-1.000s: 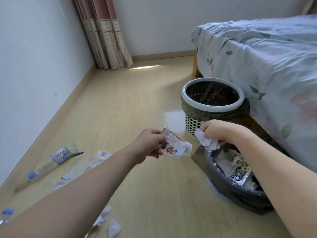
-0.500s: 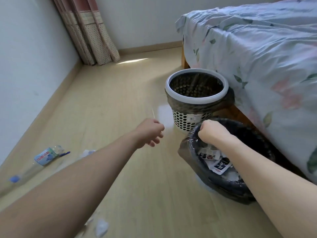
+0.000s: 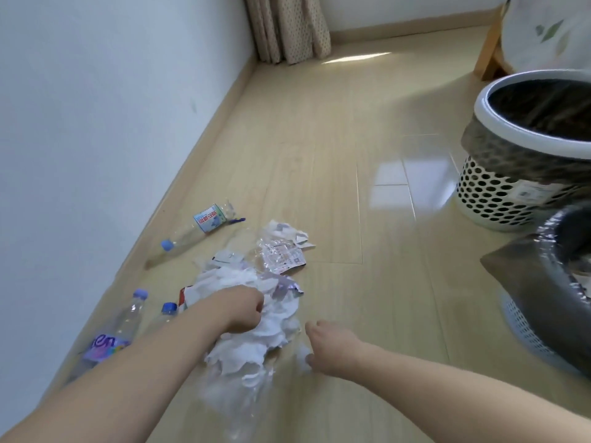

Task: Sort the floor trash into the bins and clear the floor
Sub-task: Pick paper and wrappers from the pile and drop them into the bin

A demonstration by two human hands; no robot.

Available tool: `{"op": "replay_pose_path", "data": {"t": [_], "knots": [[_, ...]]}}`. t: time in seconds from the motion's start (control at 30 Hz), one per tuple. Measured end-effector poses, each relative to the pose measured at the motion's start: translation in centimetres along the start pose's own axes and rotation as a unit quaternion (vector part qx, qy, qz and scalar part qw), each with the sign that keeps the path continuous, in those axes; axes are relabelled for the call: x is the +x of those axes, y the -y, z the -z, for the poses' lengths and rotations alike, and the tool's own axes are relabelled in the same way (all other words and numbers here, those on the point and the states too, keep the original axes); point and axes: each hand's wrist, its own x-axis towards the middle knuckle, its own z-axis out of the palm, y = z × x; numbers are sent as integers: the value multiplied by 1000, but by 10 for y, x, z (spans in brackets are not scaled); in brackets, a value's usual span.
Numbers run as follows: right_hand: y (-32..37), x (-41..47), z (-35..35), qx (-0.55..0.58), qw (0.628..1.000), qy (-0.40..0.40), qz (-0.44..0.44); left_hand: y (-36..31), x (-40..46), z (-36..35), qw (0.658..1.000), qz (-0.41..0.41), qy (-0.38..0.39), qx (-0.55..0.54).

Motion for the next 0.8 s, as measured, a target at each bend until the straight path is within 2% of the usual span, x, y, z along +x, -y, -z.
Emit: {"op": "replay_pose_path", "data": {"t": [0.13,0.2,0.27,0.3,0.37,0.5,0.57,0.67,0.8], "knots": [[15,7,-40,-1,999,22,-23,23,14,-16,999,-39,-26,6],[16,9,-47,-4,999,16,-31,24,23,-19,990,-79,-94,69],[14,11,-46,1,998,24,-54,18,32,-19,963,-133,-184,146],[13,12,-43,9,997,30,-67,14,38,-18,952,-151,-217,151],[9,13,-34,36,994,39,-94,3,51,-14,956,-148,-230,110],[-8,13,-9,102,985,2,-136,-9,77,-3,989,-45,-111,83],[-17,10,1,137,978,-22,-154,-11,78,6,994,-22,-83,63],[-18,0,0,120,984,-43,-129,-9,64,21,990,-45,-133,9],[2,-8,-45,70,996,-21,-53,-4,26,36,954,-93,-199,-203]]}}
